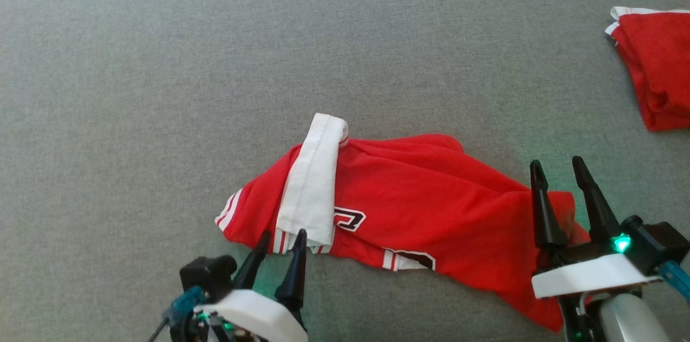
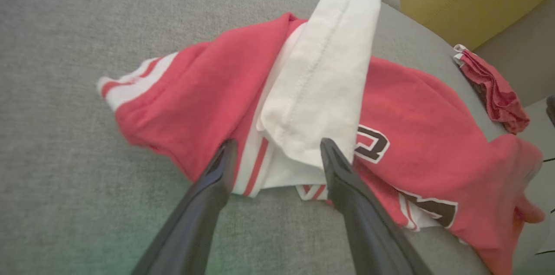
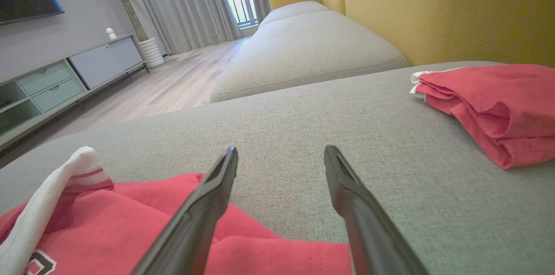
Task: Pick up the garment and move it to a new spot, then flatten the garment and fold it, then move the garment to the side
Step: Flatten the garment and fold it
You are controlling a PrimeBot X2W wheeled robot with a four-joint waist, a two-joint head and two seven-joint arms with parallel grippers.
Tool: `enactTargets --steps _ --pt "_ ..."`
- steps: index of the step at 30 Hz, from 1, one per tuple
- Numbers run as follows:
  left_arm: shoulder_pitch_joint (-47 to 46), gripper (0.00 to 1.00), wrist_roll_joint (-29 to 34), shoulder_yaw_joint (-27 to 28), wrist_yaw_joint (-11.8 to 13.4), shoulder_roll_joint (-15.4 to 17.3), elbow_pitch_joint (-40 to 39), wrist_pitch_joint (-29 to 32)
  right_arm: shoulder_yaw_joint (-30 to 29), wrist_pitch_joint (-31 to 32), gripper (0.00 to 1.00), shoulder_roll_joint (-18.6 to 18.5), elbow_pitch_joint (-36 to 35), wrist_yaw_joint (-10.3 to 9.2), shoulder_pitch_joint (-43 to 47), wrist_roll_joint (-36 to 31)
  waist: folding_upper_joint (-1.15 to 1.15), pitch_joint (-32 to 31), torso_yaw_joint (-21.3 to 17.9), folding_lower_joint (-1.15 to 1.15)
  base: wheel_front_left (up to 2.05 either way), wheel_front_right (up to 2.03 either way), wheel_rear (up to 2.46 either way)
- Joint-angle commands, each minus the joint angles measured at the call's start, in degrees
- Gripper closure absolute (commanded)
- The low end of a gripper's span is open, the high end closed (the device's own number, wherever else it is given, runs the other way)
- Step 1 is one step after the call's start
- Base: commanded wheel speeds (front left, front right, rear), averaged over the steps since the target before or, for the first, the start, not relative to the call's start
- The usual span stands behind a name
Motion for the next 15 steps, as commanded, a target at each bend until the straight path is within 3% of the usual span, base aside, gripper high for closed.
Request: enactTargets --steps 1,7,8,10,11,14,15 --pt "-2.8 0.0 -0.2 2.2 -0.1 -0.1 -1.1 -0.3 1.5 -0.6 0.0 -1.4 -2.0 -0.05 -0.8 -0.4 0.0 0.1 -0.1 0.0 0.0 0.0 0.0" --pt "-4.2 0.0 -0.3 2.2 -1.1 -0.5 0.8 -1.4 1.3 -0.6 0.0 -1.7 -1.9 -0.05 -0.8 -0.4 0.0 0.3 -0.5 0.0 0.0 0.0 0.0" --pt "-4.4 0.09 -0.2 2.1 -1.2 -0.5 1.0 -1.3 1.3 -0.6 0.0 -1.7 -1.9 -0.05 -0.8 -0.4 0.0 0.3 -0.5 0.0 0.0 0.0 0.0" --pt "-4.5 0.52 -0.2 1.8 -1.4 -0.4 1.4 -1.0 1.3 -0.6 0.0 -1.6 -1.9 -0.05 -0.8 -0.4 0.0 0.3 -0.6 0.0 0.0 0.0 0.0" --pt "-4.6 0.66 -0.2 1.8 -1.4 -0.4 1.5 -1.0 1.2 -0.6 0.0 -1.6 -1.9 -0.05 -0.8 -0.4 0.0 0.3 -0.7 0.0 0.0 0.0 0.0" --pt "-4.6 1.0 -0.2 1.6 -1.5 -0.2 1.6 -0.8 1.1 -0.6 0.0 -1.5 -1.9 -0.05 -0.8 -0.4 0.0 0.2 -0.6 0.0 0.0 0.0 0.0" --pt "-4.6 1.0 -0.3 1.5 -1.6 -0.1 1.6 -0.5 1.1 -0.6 0.0 -1.4 -1.9 -0.05 -0.7 -0.4 0.0 0.2 -0.6 0.0 0.0 0.0 0.0"
